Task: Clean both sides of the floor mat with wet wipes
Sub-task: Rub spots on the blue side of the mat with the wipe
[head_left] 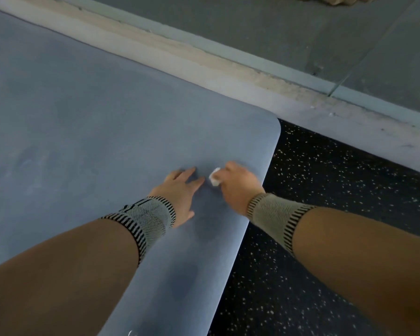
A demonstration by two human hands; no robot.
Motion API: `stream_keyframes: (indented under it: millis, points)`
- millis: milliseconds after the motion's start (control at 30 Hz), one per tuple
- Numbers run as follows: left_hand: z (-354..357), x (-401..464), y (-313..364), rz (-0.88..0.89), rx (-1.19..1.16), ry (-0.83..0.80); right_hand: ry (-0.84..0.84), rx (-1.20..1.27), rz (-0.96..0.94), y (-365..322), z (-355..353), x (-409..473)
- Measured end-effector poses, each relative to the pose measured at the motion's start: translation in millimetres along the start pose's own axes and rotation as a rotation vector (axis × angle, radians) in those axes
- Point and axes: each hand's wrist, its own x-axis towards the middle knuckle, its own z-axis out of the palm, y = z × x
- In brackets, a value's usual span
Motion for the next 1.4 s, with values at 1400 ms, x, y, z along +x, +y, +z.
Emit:
stream_keyframes:
  millis: [1400]
  points:
    - [20.2,-24.5,-21.6,0.202,-0.024,0.074,0.289,0.105,0.634,-62.1,36.5,-51.2]
